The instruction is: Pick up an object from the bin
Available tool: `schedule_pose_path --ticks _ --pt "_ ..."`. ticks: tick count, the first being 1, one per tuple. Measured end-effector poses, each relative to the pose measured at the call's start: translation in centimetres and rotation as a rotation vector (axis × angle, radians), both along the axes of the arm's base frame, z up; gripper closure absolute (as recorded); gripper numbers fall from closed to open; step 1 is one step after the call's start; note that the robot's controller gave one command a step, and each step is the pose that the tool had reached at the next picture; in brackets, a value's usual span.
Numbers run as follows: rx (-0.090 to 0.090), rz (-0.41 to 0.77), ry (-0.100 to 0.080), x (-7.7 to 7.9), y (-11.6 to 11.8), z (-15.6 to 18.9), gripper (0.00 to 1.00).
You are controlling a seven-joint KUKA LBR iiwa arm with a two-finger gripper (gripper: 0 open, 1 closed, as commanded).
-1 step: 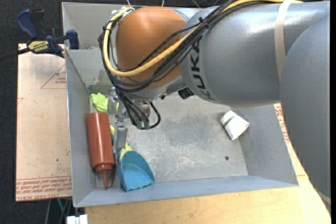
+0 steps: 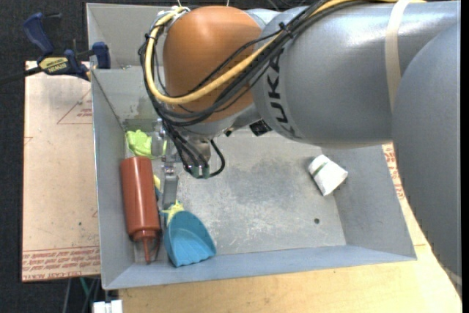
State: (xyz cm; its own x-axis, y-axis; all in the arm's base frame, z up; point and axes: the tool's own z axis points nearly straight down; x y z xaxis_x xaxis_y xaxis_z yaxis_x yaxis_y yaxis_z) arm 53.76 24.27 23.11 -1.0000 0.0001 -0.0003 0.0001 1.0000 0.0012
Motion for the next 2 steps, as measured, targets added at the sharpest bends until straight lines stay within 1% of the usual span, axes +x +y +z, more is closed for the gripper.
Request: schedule_pose_path --ticks 1,2 --pt "0.006 -0.006 -0.011 -3.8 -4.7 -13.1 0.0" --pt "0.005 -0.005 -0.011 9.3 -1.3 -7.2 0.0"
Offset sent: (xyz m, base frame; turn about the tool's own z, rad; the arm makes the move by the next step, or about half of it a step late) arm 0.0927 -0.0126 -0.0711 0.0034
